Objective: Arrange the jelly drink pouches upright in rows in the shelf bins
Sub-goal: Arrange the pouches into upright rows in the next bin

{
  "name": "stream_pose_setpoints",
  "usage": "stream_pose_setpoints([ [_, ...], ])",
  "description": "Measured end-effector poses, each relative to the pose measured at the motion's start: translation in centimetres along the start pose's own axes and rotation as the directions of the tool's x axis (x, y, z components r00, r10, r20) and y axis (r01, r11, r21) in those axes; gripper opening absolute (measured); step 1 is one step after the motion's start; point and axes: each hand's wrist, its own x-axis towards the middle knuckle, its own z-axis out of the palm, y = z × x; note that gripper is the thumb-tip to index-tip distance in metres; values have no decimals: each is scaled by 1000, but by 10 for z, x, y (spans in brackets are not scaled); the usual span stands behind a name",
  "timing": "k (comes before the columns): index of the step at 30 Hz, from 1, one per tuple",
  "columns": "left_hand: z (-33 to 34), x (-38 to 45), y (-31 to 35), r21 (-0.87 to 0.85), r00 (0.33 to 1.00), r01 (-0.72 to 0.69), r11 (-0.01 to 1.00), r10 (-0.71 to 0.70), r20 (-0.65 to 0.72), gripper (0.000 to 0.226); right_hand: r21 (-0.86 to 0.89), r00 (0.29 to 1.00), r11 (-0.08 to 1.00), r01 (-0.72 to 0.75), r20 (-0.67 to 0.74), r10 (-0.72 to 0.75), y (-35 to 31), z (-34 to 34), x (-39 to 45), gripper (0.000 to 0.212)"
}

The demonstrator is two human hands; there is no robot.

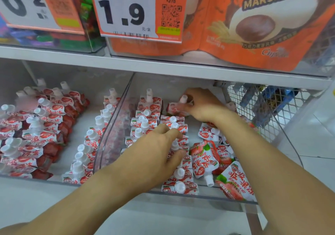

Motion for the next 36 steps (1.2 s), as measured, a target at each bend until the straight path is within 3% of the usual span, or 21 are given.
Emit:
stream_pose_setpoints([
  [3,0,-2,1,1,1000,3,1000,-3,0,39,111,988,994,12,150,-29,-5,13,0,42],
  [13,-1,-5,2,-12,1000,-8,1000,8,16,37,22,973,1000,14,230,-18,-10,21,-3,53],
  [21,-1,-9,1,-22,1000,-15,1000,15,20,47,205,959,965,-166,261,110,-6,16,-3,56],
  [27,-2,-11,1,-37,999,-24,999,25,29,51,435,945,865,-249,304,119,-11,18,-8,70],
  [29,-3,-12,1,-26,999,-30,999,31,41,54,377,944,896,-235,308,118,-15,9,-12,70],
  [32,-4,-14,0,-25,998,-31,999,32,45,55,-5,984,999,-50,173,50,-20,-14,-31,47],
  [34,-5,-15,0,-27,998,-38,999,40,53,53,-213,993,977,21,121,5,-14,-27,-56,37],
  [36,-6,-15,0,-21,997,-48,999,49,59,50,-366,984,929,60,179,7,-9,-32,-85,49],
])
